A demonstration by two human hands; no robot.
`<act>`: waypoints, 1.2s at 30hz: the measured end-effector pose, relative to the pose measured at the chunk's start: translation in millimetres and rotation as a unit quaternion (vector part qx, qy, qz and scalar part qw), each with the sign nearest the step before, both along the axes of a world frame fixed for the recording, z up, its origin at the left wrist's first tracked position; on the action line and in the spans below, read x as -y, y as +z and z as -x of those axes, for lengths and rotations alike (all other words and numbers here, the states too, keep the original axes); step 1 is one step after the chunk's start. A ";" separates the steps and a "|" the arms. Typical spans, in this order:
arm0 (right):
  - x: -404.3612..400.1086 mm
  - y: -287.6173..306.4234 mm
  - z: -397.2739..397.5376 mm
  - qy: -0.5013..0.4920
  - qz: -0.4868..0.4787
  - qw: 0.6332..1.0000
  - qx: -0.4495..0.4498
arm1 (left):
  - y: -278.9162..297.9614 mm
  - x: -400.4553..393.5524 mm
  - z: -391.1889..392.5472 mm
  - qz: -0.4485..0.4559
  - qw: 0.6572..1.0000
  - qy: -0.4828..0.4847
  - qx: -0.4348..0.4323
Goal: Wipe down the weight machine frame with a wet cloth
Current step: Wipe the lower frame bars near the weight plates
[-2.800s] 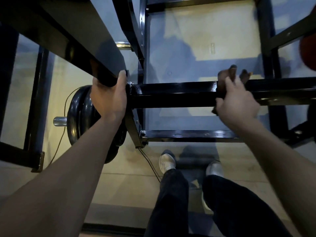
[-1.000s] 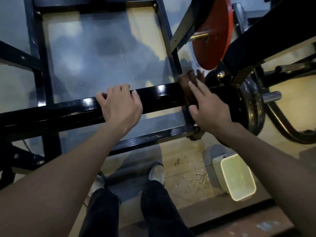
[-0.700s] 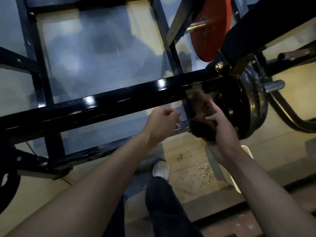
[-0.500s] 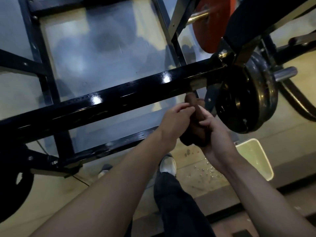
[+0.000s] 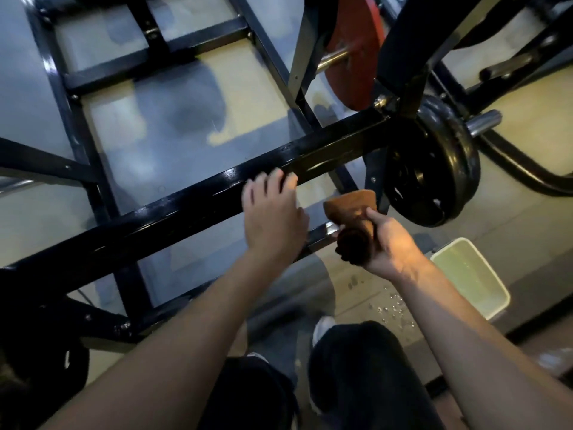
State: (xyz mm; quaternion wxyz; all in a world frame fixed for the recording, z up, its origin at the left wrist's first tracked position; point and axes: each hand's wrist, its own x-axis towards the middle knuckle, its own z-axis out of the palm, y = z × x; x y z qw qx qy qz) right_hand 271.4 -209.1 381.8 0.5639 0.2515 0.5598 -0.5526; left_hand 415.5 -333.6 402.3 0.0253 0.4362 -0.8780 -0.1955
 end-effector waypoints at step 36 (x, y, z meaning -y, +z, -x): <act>79.2 -173.3 55.6 0.019 0.043 0.578 -0.814 | -88.4 77.3 -51.3 0.294 0.945 0.012 0.144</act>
